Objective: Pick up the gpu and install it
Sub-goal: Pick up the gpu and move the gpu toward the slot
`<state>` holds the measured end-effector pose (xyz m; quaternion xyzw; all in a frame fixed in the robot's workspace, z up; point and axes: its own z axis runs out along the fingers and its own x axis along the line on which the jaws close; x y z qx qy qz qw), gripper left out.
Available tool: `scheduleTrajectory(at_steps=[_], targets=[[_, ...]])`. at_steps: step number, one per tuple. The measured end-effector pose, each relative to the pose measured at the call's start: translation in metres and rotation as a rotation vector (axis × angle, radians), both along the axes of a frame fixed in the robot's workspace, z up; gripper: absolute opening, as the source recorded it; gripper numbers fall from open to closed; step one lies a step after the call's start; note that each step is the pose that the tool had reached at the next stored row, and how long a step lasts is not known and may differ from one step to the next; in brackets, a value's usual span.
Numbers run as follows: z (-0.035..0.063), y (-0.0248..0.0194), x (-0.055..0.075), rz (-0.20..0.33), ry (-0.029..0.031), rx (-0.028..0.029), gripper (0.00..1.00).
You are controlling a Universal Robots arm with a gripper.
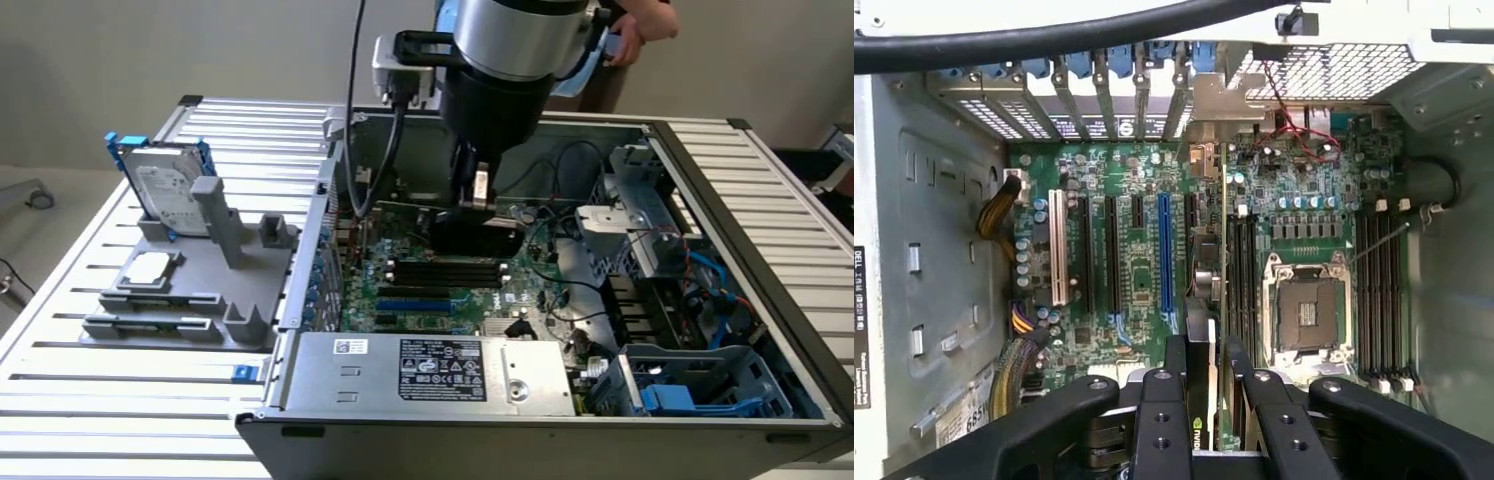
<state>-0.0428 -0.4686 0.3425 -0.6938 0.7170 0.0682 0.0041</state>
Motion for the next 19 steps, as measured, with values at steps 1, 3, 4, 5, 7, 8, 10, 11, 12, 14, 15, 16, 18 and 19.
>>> scheduleTrajectory(at_steps=[1, 3, 4, 5, 7, 8, 10, 11, 12, 14, 15, 16, 18, 19], targets=[[-0.0012, -0.0005, -0.001, 0.002, -0.0006, 0.0001, 0.26], [-0.0032, -0.0018, -0.004, 0.006, -0.0021, -0.0001, 0.26], [-0.0040, -0.0024, -0.005, 0.008, -0.0030, 0.0000, 0.26], [-0.0047, -0.0031, -0.005, 0.011, -0.0039, 0.0001, 0.26], [-0.0061, -0.0045, -0.007, 0.016, -0.0062, 0.0002, 0.26], [-0.0068, -0.0052, -0.007, 0.018, -0.0076, 0.0001, 0.26], [-0.0081, -0.0066, -0.009, 0.022, -0.0105, 0.0001, 0.26], [-0.0086, -0.0074, -0.010, 0.024, -0.0120, 0.0000, 0.26], [-0.0091, -0.0081, -0.010, 0.026, -0.0138, 0.0000, 0.26], [-0.0101, -0.0094, -0.012, 0.030, -0.0181, 0.0000, 0.26], [-0.0105, -0.0100, -0.013, 0.031, -0.0205, -0.0001, 0.26], [-0.0110, -0.0106, -0.013, 0.033, -0.0231, -0.0001, 0.26], [-0.0119, -0.0116, -0.015, 0.037, -0.0287, -0.0001, 0.26], [-0.0124, -0.0120, -0.016, 0.039, -0.0319, 0.0000, 0.26]])
